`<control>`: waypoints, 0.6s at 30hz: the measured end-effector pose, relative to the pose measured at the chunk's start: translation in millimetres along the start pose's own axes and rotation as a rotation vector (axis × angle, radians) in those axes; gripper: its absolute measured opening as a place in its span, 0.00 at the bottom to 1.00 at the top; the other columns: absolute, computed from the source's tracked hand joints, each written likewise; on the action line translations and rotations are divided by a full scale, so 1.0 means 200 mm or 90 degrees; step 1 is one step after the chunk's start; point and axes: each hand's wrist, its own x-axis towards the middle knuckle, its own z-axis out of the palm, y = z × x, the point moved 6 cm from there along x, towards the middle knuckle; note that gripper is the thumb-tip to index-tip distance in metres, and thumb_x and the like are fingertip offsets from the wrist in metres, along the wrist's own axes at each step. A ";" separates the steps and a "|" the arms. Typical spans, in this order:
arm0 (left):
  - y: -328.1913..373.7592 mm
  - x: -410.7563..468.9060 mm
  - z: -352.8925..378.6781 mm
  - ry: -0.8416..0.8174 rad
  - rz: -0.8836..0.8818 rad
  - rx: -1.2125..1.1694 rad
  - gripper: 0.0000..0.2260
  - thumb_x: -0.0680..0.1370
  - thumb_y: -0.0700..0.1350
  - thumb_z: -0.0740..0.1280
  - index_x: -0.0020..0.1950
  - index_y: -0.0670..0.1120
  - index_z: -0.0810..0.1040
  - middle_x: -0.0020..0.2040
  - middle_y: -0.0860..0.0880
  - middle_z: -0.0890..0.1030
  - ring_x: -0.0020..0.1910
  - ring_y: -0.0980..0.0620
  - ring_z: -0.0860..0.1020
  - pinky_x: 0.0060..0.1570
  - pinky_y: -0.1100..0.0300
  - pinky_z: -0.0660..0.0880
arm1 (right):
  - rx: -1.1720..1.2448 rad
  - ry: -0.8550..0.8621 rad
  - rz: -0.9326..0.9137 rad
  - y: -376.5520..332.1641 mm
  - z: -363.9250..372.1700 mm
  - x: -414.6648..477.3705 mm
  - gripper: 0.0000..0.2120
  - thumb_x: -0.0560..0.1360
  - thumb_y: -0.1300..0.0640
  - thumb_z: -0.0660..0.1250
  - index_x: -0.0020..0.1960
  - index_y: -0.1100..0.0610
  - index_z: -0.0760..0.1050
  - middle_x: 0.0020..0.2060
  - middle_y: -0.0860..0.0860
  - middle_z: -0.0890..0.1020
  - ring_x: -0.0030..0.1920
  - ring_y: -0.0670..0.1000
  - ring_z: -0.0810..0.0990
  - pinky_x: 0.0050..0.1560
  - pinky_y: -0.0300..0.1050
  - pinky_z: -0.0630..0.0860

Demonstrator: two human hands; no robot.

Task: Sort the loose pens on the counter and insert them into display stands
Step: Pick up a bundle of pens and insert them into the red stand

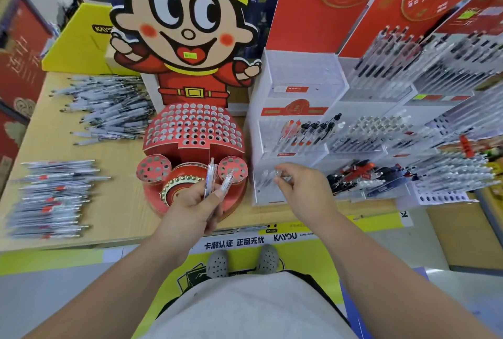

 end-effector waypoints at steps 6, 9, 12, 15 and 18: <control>0.02 -0.01 0.00 0.010 0.004 0.009 0.09 0.84 0.46 0.63 0.50 0.42 0.76 0.35 0.46 0.75 0.31 0.49 0.69 0.27 0.61 0.68 | -0.055 -0.033 -0.017 -0.02 0.08 0.01 0.10 0.78 0.55 0.69 0.59 0.51 0.81 0.48 0.49 0.86 0.46 0.54 0.84 0.45 0.47 0.77; 0.02 -0.01 0.02 0.009 -0.001 0.012 0.09 0.84 0.46 0.63 0.48 0.42 0.75 0.33 0.47 0.74 0.30 0.49 0.69 0.28 0.61 0.68 | -0.065 -0.023 -0.003 -0.01 0.11 0.01 0.09 0.79 0.54 0.68 0.58 0.53 0.79 0.47 0.49 0.86 0.45 0.55 0.84 0.45 0.49 0.78; 0.03 0.00 0.02 0.004 -0.003 0.013 0.09 0.84 0.46 0.63 0.48 0.43 0.76 0.34 0.47 0.75 0.30 0.49 0.70 0.28 0.61 0.69 | -0.064 -0.050 0.020 0.00 0.14 0.03 0.05 0.77 0.54 0.70 0.53 0.52 0.78 0.44 0.48 0.86 0.45 0.53 0.83 0.43 0.47 0.78; 0.03 -0.01 0.00 0.005 -0.004 0.017 0.08 0.84 0.47 0.63 0.51 0.43 0.77 0.36 0.45 0.76 0.31 0.49 0.70 0.28 0.61 0.69 | -0.075 -0.074 0.028 0.01 0.18 0.03 0.04 0.77 0.55 0.69 0.52 0.52 0.78 0.43 0.49 0.85 0.45 0.54 0.83 0.43 0.48 0.79; 0.03 -0.02 0.00 0.006 -0.006 0.012 0.08 0.84 0.46 0.64 0.50 0.43 0.76 0.36 0.45 0.75 0.31 0.49 0.70 0.27 0.63 0.68 | -0.105 -0.072 0.024 0.02 0.19 0.03 0.06 0.78 0.55 0.68 0.55 0.52 0.78 0.44 0.50 0.85 0.46 0.56 0.83 0.44 0.50 0.79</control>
